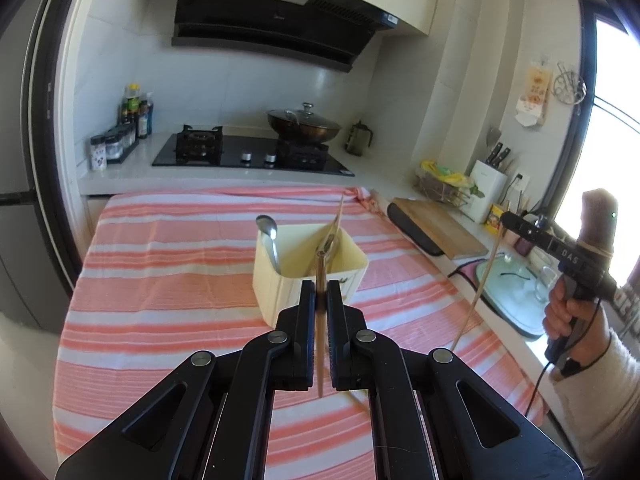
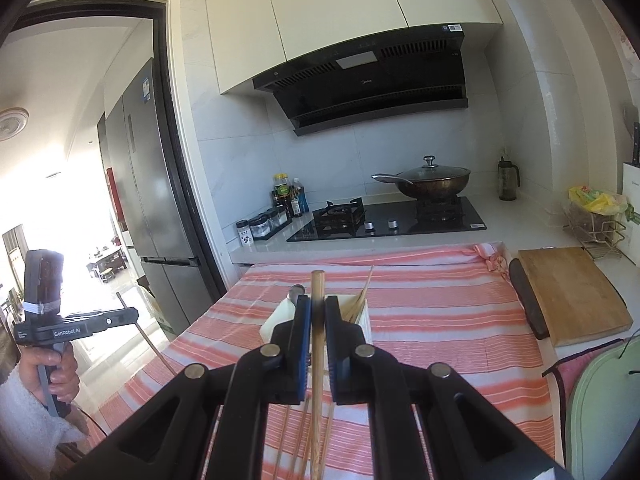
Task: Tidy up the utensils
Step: 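Carry both chopsticks into the white holder and open both grippers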
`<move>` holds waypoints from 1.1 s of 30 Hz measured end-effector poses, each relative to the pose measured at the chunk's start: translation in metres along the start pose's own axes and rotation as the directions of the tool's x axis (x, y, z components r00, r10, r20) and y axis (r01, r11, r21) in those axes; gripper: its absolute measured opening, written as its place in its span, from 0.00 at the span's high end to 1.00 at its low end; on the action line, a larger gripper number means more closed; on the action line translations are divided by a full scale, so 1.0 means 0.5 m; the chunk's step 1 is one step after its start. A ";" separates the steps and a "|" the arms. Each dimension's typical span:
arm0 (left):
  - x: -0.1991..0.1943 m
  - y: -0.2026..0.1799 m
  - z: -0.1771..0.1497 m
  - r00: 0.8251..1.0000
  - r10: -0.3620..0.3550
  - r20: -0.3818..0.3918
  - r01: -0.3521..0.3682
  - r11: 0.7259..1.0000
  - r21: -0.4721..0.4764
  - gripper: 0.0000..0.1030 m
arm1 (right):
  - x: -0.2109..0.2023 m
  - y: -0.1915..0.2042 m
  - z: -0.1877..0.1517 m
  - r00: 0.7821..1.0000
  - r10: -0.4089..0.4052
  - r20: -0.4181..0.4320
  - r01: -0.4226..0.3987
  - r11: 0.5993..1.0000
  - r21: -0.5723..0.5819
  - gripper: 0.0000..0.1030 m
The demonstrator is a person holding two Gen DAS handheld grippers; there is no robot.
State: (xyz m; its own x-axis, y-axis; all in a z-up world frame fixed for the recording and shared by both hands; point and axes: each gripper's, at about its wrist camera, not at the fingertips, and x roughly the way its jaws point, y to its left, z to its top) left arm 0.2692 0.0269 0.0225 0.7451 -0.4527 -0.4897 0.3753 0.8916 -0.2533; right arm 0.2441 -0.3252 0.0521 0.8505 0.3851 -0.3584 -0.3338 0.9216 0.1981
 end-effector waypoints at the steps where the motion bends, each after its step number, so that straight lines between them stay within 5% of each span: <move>1: -0.004 -0.001 0.012 1.000 -0.006 0.008 0.006 1.000 -0.001 0.96 | 0.005 0.004 0.008 1.000 -0.006 0.005 0.006 1.000 -0.010 0.93; 7: -0.029 -0.012 0.129 0.992 0.000 0.129 -0.003 1.000 0.017 0.96 | 0.049 0.025 0.091 0.995 -0.028 0.091 0.033 0.998 -0.052 0.93; 13: 0.029 -0.029 0.238 0.967 0.068 0.245 -0.080 0.996 0.042 0.96 | 0.131 0.059 0.173 0.977 -0.003 0.214 0.025 0.995 -0.101 0.93; 18: 0.153 -0.022 0.262 0.969 0.126 0.210 -0.139 0.989 0.048 0.96 | 0.227 0.073 0.163 0.966 -0.005 0.258 0.044 0.989 -0.144 0.93; 26: 0.374 0.050 0.212 0.991 0.131 -0.025 -0.132 0.991 -0.024 0.97 | 0.412 0.019 0.071 0.999 0.023 0.026 -0.020 0.995 -0.101 0.93; 31: 0.459 0.061 0.173 0.980 0.105 -0.170 -0.110 0.994 -0.016 0.96 | 0.511 -0.039 0.025 0.978 0.025 -0.206 -0.022 1.000 0.015 0.93; 33: 0.475 0.051 0.161 0.975 0.107 -0.194 -0.109 0.994 0.004 0.96 | 0.526 -0.055 0.014 0.972 0.011 -0.234 -0.003 0.999 0.035 0.91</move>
State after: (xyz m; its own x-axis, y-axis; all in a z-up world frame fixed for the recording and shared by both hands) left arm 0.5000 -0.0575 -0.0331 0.6598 -0.3468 -0.6666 0.2942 0.9355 -0.1954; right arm 0.4797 -0.2495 -0.0410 0.7280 0.3960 -0.5596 -0.3222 0.9182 0.2306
